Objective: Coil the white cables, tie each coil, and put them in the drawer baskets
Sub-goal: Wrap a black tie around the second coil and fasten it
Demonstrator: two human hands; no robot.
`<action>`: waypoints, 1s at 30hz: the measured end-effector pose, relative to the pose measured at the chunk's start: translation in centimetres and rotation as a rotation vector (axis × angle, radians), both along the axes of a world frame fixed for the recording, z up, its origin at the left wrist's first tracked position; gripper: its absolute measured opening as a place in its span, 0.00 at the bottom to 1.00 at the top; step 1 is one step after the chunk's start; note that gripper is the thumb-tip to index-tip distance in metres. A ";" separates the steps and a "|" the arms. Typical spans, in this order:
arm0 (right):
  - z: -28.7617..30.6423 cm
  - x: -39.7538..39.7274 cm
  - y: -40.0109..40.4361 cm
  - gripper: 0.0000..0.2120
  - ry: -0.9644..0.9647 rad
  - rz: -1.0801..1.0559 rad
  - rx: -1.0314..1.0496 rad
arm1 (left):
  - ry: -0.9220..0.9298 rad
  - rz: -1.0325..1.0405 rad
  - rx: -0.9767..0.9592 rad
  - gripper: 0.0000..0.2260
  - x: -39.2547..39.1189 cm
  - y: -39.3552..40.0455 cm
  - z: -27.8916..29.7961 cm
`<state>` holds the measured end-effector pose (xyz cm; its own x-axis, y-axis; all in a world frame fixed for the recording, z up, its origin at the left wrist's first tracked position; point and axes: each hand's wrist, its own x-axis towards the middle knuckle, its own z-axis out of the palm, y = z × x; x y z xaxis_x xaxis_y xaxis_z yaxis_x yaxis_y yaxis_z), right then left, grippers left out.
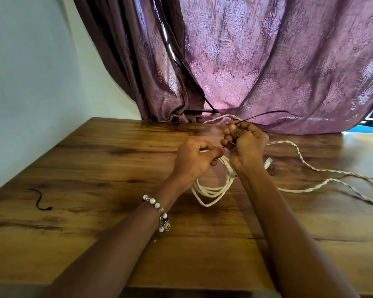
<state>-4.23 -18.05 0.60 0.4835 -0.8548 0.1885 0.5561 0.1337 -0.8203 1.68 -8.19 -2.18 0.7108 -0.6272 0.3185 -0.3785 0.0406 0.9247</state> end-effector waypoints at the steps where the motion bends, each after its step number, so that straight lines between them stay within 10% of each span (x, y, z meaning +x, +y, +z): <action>1: 0.1 0.0 0.1 0.12 -0.009 -0.007 0.000 | -0.009 0.001 -0.005 0.05 0.1 -0.1 -0.1; 14: -1.1 -0.5 1.4 0.12 0.210 0.538 -0.863 | 0.705 0.119 -0.232 0.03 4.2 2.8 0.3; 22: -1.6 -0.4 1.2 0.11 0.370 0.168 -1.484 | 0.755 0.023 -0.171 0.08 4.7 3.4 0.6; 30: -1.7 -0.4 1.2 0.12 0.462 0.166 -1.483 | 0.476 0.050 -0.134 0.12 3.7 3.6 0.7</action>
